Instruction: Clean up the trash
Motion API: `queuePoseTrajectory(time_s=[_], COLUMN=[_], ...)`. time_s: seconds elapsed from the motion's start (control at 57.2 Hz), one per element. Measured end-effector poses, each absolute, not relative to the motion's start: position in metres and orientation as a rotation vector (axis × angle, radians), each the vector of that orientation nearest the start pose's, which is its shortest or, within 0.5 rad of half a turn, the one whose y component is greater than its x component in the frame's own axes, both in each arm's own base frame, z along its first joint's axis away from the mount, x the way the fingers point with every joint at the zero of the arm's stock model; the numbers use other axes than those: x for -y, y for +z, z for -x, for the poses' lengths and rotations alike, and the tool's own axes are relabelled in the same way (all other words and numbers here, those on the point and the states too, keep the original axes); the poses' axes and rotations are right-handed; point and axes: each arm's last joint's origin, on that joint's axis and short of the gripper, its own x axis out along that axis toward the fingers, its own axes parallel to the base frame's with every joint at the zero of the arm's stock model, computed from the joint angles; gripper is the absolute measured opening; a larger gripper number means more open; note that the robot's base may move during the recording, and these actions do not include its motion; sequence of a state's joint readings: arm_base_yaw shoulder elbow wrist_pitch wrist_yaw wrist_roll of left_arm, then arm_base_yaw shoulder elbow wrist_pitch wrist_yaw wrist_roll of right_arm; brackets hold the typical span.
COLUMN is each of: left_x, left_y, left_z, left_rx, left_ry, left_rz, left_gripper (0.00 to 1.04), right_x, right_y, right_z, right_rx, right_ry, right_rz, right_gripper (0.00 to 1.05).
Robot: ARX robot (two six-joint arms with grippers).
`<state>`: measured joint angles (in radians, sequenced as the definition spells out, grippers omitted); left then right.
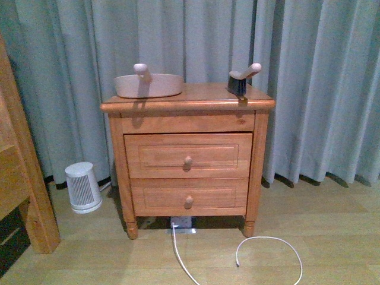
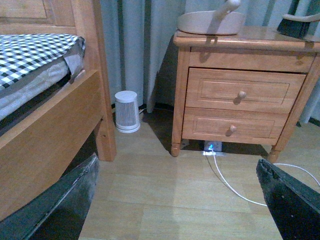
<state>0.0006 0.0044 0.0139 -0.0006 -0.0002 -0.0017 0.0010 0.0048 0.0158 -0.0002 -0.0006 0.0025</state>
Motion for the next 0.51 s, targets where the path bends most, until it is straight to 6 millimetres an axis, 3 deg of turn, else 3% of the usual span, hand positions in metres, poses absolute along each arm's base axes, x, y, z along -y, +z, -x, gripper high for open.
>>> queuePoseTrajectory(time_s=[0.507], left_x=[-0.0001], left_y=[0.1679], left_z=[-0.0971], left_rx=[0.009], left_ry=[0.001], left_rz=[0.002], left_gripper=[0.97], right_x=[-0.0001], right_y=[0.1685], right_z=[-0.097], right_rx=[0.011], right_ry=[0.002], right_rz=[-0.002], right_gripper=[0.97])
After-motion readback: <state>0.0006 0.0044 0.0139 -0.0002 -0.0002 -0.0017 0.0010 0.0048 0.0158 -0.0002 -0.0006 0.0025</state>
